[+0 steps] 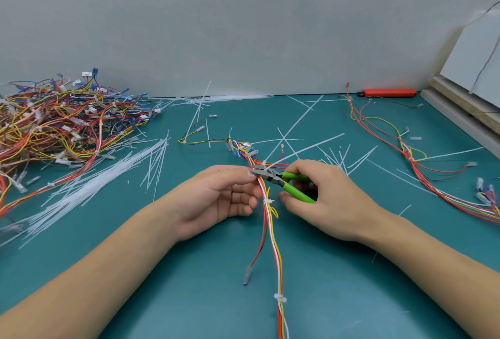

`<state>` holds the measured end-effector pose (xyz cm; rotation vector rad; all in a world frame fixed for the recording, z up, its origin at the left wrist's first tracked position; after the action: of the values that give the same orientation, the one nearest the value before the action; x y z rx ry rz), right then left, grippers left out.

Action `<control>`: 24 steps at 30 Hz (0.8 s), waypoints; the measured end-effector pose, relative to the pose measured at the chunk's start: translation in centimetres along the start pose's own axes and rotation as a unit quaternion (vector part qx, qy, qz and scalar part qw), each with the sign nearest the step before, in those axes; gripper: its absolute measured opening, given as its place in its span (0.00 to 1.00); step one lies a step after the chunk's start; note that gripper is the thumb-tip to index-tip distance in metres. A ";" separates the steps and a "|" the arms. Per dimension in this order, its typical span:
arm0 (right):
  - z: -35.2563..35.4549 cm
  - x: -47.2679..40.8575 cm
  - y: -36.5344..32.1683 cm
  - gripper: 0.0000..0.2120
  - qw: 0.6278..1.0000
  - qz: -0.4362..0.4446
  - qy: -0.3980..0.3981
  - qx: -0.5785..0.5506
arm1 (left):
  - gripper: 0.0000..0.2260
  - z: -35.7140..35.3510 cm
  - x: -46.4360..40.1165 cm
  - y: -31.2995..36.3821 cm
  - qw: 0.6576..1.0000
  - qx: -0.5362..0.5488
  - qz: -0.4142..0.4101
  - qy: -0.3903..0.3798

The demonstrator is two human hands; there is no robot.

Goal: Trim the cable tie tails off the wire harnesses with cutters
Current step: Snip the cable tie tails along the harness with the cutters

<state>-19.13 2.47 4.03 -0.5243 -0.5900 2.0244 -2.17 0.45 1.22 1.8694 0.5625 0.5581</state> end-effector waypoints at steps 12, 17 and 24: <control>0.0 -0.2 0.4 0.07 1.000 -0.010 -0.012 -0.003 | 0.07 -0.2 0.0 0.1 1.000 -0.012 -0.005 0.005; 0.0 -0.2 0.6 0.07 1.000 -0.022 -0.009 0.013 | 0.06 -0.5 0.1 0.3 1.000 -0.020 -0.004 -0.001; -0.1 -0.2 0.2 0.06 1.000 -0.009 0.000 -0.017 | 0.07 -0.6 0.1 0.3 1.000 -0.017 -0.004 0.000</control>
<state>-19.16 2.25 3.85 -0.5379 -0.6290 1.9996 -2.40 0.82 1.71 1.8350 0.5569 0.5600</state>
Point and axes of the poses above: each hand's wrist, its own x-axis away from the middle knuckle, its own z-axis out of the back of the hand, y = z × x, the point moved 8 cm from there along -x, towards the middle knuckle, and after that the axes turned 15 degrees about -y, right-handed, at the moved point
